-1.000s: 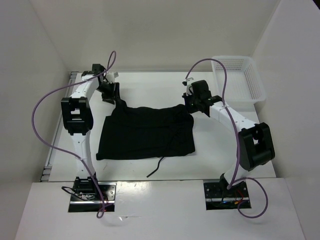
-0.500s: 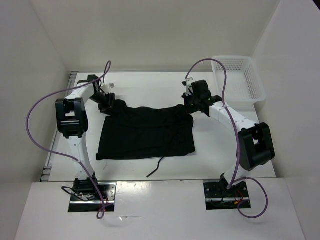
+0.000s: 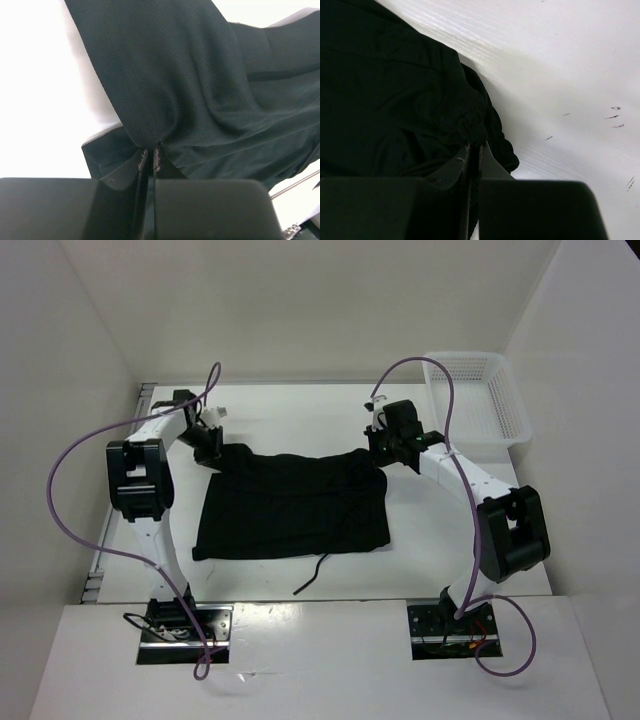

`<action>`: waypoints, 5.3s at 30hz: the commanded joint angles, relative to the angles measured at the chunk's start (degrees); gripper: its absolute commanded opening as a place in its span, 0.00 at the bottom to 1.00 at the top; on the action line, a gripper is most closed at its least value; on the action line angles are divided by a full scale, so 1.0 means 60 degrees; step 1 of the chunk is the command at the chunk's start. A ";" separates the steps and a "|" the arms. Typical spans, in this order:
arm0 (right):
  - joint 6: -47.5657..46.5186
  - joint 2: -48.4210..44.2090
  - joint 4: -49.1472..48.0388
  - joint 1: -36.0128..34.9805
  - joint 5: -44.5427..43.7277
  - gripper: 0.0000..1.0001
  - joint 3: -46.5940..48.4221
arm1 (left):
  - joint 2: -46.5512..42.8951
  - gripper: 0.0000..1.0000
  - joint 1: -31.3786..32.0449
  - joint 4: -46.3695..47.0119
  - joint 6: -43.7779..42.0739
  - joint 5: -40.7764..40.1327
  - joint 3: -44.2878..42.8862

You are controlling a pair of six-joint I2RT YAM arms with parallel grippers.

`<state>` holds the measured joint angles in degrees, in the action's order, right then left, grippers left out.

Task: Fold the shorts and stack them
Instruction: Fold the shorts

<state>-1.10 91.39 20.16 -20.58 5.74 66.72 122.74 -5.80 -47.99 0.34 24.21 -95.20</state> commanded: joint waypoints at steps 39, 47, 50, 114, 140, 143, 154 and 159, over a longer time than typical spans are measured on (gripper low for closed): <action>0.1004 -0.2575 0.2748 -0.0745 0.0728 0.00 -0.1173 | -0.4006 0.35 -0.1230 -0.2564 -0.0056 -0.0402 0.4790; 0.1004 -0.2576 0.2748 -0.0745 0.0728 0.00 -0.1173 | -0.3919 0.36 -0.1230 -0.1818 -0.0056 -0.1000 0.5319; 0.1004 -0.2576 0.2748 -0.0745 0.0728 0.00 -0.1086 | -0.4005 0.36 -0.1317 -0.1730 -0.0056 -0.1397 0.5188; 0.0916 -0.2664 0.2748 -0.0745 0.0289 0.00 -0.1173 | -0.3523 0.36 -0.1318 -0.1480 -0.0056 -0.0914 0.5510; 0.0916 -0.2664 0.2748 -0.0745 0.0201 0.00 -0.1173 | -0.4066 0.40 -0.1318 -0.2652 -0.0056 -0.1178 0.4997; 0.0916 -0.2664 0.2748 -0.0745 0.0201 0.00 -0.1173 | -0.3817 0.40 -0.1318 -0.2550 -0.0056 -0.1266 0.5085; 0.0916 -0.2752 0.2748 -0.0745 0.0113 0.00 -0.1173 | -0.3304 0.40 -0.1318 -0.2241 -0.0056 -0.1236 0.5275; 0.0916 -0.2752 0.2748 -0.0745 0.0113 0.00 -0.1173 | -0.3200 0.40 -0.1318 -0.2154 -0.0056 -0.1002 0.5275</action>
<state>4.62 77.25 38.09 -24.51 7.66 60.25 103.09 -13.39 -60.73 0.23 16.27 -63.48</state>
